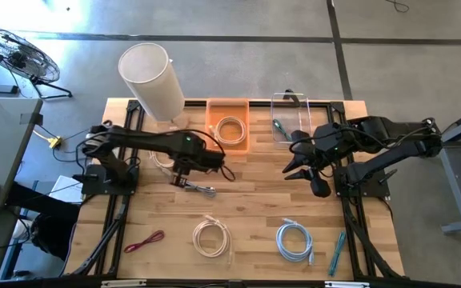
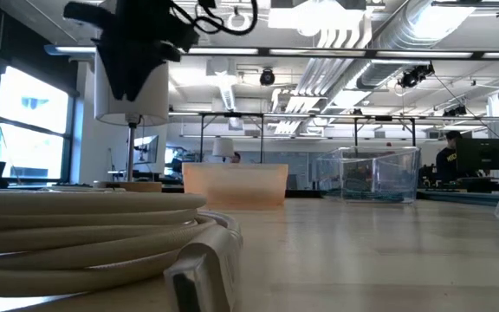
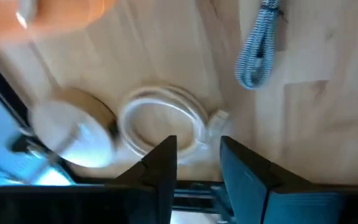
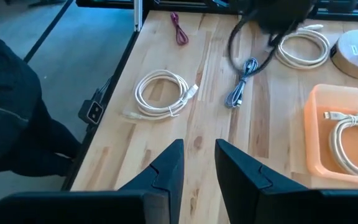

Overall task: Pick & Place USB Port
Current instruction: Put the top light brown HDMI cable into the orange bin

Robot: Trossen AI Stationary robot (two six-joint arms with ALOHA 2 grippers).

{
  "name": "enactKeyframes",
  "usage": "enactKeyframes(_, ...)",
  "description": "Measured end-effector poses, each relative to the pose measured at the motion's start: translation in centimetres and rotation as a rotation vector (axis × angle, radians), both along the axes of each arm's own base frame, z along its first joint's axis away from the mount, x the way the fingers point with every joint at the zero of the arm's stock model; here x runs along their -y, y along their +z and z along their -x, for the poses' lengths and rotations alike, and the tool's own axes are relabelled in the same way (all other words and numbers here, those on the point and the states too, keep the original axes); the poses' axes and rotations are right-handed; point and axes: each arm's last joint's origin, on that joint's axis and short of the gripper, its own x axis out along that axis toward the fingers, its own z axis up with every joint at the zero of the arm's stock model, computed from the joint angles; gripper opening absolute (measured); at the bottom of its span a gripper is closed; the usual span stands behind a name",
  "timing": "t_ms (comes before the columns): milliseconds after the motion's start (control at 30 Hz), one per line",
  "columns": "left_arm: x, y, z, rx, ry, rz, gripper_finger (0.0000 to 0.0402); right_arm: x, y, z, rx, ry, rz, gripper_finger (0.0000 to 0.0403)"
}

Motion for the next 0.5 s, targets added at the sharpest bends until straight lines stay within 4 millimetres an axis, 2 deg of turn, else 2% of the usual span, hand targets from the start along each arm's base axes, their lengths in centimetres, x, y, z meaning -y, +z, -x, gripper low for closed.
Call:
enactKeyframes(67,0.0,0.5,1.0,0.030,0.085,0.012,0.0116,0.0,0.0,0.0,0.000,0.006,0.001,0.0083)
enactKeyframes(233,0.1,0.1,4.0,0.047,0.272,0.054,0.0116,0.0,-0.1,0.1,-0.012,0.020,0.011,0.0083)
enactKeyframes(400,0.4,-1.9,7.1,0.028,0.378,0.036,0.0116,0.0,-0.3,0.3,-0.041,0.023,0.019,0.0083)
enactKeyframes(500,0.3,-3.6,8.4,0.048,0.371,0.042,0.0116,0.0,-0.4,0.3,-0.040,0.032,0.030,0.0083)
